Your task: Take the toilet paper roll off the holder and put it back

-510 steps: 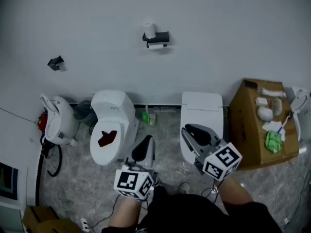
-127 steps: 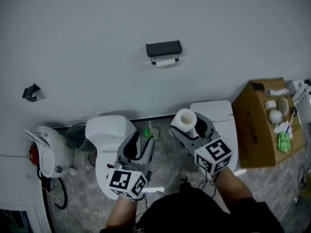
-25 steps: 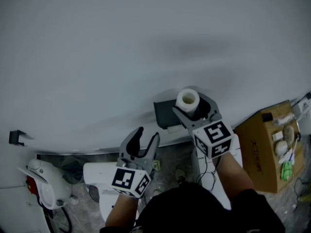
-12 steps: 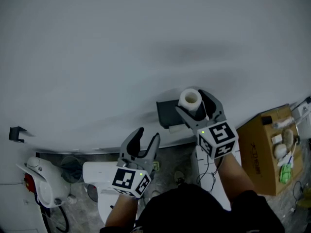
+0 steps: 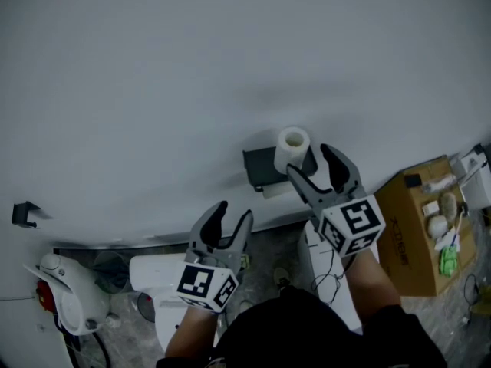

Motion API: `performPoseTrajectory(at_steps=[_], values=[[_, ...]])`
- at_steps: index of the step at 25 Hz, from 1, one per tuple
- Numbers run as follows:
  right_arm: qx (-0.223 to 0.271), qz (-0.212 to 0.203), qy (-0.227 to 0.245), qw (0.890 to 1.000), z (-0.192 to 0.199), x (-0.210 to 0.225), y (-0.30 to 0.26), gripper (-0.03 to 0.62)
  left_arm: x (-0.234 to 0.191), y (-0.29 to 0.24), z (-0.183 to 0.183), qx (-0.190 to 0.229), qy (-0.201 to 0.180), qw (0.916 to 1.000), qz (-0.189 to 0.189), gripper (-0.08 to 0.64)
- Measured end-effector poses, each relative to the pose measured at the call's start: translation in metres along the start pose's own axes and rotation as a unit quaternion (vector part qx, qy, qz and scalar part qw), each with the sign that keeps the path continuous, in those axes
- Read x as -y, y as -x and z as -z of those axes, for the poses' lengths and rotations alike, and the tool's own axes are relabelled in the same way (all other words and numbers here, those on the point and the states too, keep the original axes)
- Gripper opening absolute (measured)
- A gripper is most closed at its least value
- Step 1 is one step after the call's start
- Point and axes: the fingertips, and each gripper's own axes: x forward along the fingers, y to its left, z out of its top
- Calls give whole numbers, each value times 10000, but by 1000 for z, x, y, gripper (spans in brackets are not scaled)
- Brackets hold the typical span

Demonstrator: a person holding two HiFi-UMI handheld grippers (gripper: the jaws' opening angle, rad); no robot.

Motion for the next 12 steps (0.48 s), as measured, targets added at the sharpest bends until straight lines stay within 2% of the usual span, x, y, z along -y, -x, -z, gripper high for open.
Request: performPoseTrajectory(at_steps=[1,3,4,5,12], values=[[24,19,-31,10000,0,-4,7,315,3,5,0,2,-4,10000,30,198],[68,66,-109,9999,0,-12,21,169,7,16,-1,7,-5,10000,83,198],[79,92,-145,9998,0,-18,28,65,8,23,-1,8,-4,9999,106,198],[77,117,-166,9998,0,-24,34,15,10,30,-1,8,-2,9999,132,198],[-83,213,-220,9995,9,-74,79,0,23,82,6,-55,45,9993,367,198]])
